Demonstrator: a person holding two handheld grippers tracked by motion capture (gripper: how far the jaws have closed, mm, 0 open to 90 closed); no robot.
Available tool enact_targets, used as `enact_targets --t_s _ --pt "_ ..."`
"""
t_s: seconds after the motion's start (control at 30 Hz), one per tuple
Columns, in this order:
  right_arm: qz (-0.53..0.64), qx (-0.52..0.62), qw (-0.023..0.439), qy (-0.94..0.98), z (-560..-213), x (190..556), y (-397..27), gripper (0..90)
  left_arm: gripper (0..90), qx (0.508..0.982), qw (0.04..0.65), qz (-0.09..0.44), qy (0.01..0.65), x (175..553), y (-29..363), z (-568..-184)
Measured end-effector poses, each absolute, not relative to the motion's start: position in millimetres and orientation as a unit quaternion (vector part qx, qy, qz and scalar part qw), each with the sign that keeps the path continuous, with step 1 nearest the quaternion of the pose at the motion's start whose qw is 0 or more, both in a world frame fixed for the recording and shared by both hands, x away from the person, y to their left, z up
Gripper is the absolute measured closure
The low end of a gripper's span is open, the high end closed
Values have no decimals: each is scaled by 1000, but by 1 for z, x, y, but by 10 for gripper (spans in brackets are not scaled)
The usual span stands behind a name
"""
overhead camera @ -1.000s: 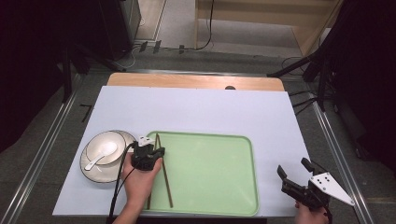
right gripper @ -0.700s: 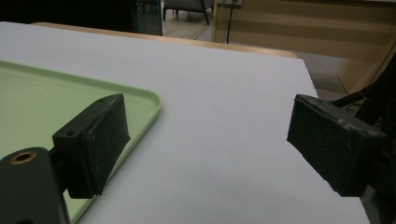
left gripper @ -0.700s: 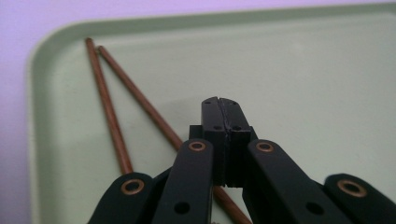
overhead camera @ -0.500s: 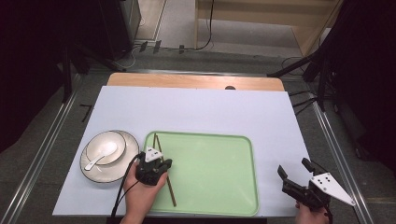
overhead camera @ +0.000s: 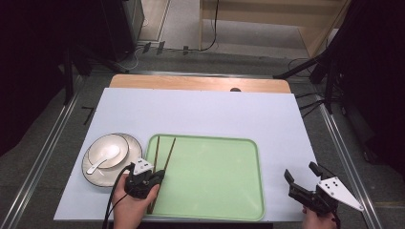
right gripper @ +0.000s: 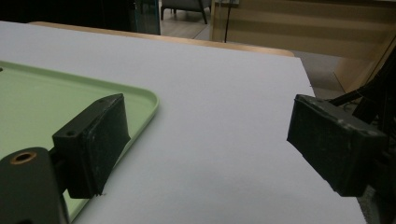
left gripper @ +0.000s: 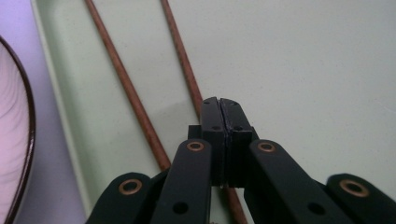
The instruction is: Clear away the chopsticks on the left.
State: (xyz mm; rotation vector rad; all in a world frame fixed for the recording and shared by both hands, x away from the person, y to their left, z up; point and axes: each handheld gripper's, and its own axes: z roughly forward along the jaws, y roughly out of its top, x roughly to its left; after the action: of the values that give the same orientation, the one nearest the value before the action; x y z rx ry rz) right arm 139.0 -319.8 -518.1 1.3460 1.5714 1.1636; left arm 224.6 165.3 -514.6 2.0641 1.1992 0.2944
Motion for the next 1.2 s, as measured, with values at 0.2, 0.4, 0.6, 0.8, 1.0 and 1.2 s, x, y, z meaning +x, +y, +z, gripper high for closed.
enact_targets --t_s 0.2,0.4,0.6,0.8,1.0,1.2 --pt "454 527 372 615 -518 140 -318 127 874 809 356 118 454 238 146 -514" --pt "454 525 372 617 -519 139 -318 127 899 799 344 131 475 244 153 -517" --pt "454 528 372 614 -520 140 -321 127 899 789 343 138 490 243 170 -515" --pt "452 527 373 616 -519 139 -319 127 892 790 349 136 485 241 177 -515" --pt "451 528 373 616 -520 140 -319 127 863 797 363 121 468 238 175 -517" --pt "451 529 372 616 -520 139 -319 127 723 798 409 125 425 232 178 -513"
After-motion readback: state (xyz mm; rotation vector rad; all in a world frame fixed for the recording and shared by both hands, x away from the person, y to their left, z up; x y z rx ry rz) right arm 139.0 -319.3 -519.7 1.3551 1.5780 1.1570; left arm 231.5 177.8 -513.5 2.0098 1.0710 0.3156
